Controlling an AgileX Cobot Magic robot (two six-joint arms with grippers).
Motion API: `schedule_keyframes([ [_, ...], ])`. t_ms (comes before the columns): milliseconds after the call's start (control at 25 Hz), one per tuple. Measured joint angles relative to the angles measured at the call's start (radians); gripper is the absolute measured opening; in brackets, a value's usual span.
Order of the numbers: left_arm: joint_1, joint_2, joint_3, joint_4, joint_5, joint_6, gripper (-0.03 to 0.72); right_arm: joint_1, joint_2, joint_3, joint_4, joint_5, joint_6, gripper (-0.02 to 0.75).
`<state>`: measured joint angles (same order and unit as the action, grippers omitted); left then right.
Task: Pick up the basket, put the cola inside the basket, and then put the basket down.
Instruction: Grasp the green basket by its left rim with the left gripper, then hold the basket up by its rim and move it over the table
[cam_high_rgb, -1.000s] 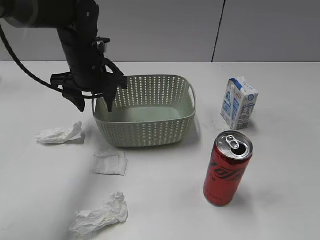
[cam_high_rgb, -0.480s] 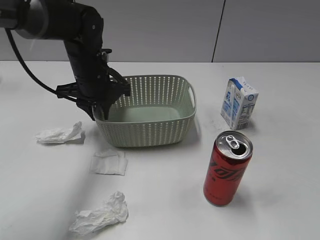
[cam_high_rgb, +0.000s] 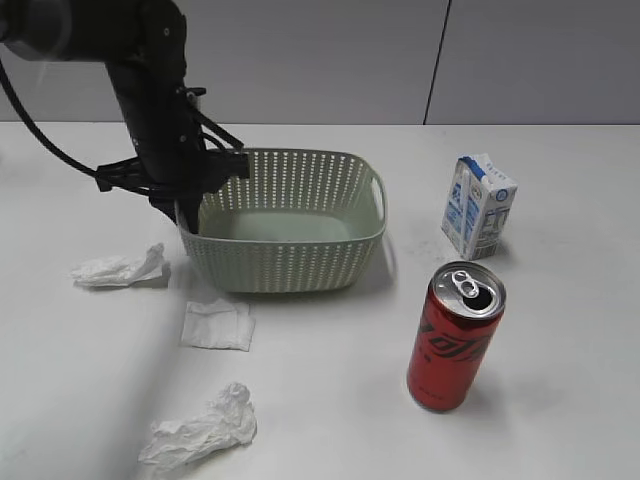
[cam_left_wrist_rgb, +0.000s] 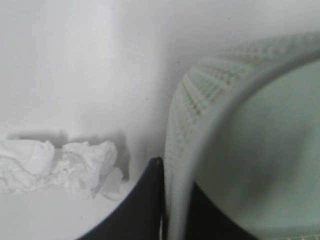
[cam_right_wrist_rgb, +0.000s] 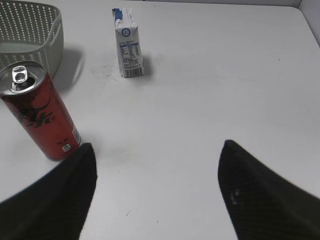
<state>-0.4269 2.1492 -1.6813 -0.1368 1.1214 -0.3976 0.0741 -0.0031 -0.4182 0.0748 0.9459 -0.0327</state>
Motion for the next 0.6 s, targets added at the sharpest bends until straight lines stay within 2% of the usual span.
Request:
schedule_keyframes([
  [320,0.001,-0.14,0.035,0.003,0.036,0.008,0.003,0.0,0.0,0.0,0.002,0.0,0.0,0.571],
  [440,0.001,-0.206,0.113,0.003,0.01,0.008,0.003,0.0,0.0,0.0,0.002,0.0,0.001,0.571],
  [600,0.0,-0.314,0.291,0.0,-0.073,0.01,0.002,0.0,0.004,-0.008,0.011,0.001,0.001,0.571],
])
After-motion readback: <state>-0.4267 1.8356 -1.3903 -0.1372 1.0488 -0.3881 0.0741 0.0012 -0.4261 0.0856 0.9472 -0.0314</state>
